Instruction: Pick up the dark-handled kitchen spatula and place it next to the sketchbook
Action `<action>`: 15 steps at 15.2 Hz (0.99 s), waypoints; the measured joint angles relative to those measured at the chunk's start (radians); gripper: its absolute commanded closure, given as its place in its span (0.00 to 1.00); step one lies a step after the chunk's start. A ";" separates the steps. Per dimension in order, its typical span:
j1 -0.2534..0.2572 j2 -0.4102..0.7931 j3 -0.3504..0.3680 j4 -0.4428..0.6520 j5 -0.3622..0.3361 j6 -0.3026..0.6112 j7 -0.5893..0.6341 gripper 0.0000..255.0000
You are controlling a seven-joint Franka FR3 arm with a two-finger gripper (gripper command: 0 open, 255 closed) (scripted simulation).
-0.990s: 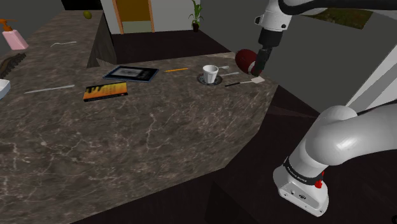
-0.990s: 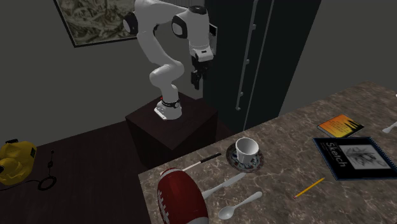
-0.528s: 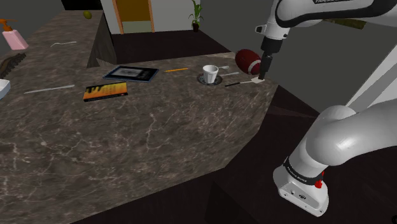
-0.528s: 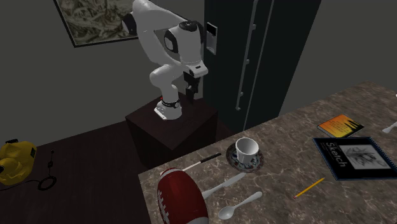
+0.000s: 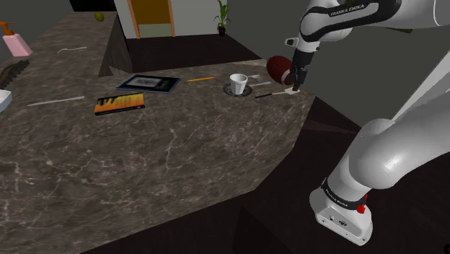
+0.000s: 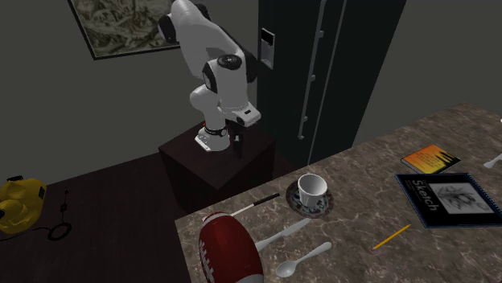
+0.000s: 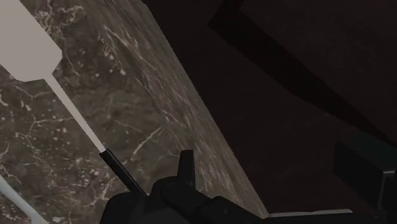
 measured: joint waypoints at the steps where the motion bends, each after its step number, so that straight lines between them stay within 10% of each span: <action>1: 0.012 0.046 -0.035 0.025 0.011 0.023 -0.060 0.00; 9: 0.083 0.407 -0.207 0.221 0.228 0.139 -0.537 0.00; 15: 0.008 0.682 -0.181 0.400 0.449 0.152 -0.846 0.00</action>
